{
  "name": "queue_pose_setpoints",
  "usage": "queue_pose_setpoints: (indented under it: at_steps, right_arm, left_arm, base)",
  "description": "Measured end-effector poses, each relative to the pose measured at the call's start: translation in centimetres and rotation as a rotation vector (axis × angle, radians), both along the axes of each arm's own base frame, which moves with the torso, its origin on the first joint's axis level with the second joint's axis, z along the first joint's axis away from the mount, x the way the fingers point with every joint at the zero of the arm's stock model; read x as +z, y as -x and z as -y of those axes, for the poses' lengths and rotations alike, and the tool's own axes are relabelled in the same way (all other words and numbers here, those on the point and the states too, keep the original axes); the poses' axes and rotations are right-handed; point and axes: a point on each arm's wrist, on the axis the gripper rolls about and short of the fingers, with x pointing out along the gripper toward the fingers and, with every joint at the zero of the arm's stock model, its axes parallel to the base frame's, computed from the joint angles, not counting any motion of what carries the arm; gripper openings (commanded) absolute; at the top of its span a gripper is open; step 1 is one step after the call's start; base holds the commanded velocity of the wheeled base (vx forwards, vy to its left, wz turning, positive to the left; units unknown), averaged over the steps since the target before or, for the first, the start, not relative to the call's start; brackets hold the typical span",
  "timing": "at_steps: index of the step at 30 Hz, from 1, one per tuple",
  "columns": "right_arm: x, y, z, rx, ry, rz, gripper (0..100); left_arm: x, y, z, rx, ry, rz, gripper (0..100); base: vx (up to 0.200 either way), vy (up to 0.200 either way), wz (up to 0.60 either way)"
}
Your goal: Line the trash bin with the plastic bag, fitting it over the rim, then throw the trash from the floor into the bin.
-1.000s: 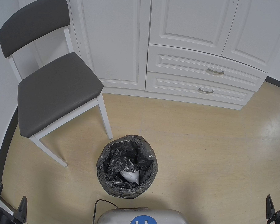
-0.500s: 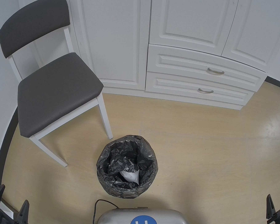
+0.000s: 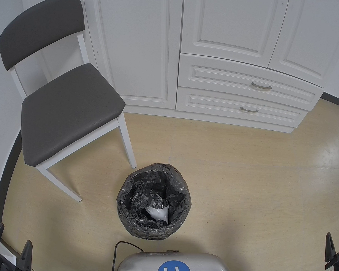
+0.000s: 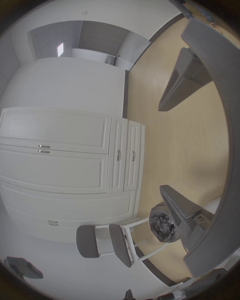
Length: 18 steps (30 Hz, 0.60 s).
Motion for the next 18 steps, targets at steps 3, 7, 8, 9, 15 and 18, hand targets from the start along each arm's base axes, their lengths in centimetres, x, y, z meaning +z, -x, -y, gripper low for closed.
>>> queue_pose_setpoints:
  at_steps: [3, 7, 8, 9, 15, 18]
  right_arm:
    - [0.0, 0.0, 0.0, 0.000, -0.026, 0.001, 100]
    - [0.0, 0.0, 0.0, 0.002, -0.032, 0.002, 100]
    - [0.0, 0.0, 0.0, 0.009, -0.032, 0.002, 100]
    - [0.0, 0.0, 0.0, 0.024, -0.031, 0.002, 100]
    - [-0.8, 0.0, -0.4, 0.173, -0.016, -0.080, 100]
    - [-1.0, 0.0, -0.4, 0.181, -0.011, -0.101, 100]
  left_arm:
    - [0.0, 0.0, 0.0, 0.002, -0.001, 0.001, 100]
    - [0.0, 0.0, 0.0, 0.002, 0.000, 0.001, 100]
    - [0.0, 0.0, 0.0, 0.002, -0.001, 0.001, 100]
    - [0.0, 0.0, 0.0, 0.002, -0.001, 0.001, 100]
    - [0.0, 0.0, 0.0, 0.001, -0.004, 0.001, 100]
    - [0.0, 0.0, 0.0, 0.001, -0.004, 0.001, 100]
  base:
    - [0.000, 0.000, 0.00]
    - [0.000, 0.000, 0.00]
    - [0.000, 0.000, 0.00]
    - [0.000, 0.000, 0.00]
    - [0.000, 0.000, 0.00]
    - [0.000, 0.000, 0.00]
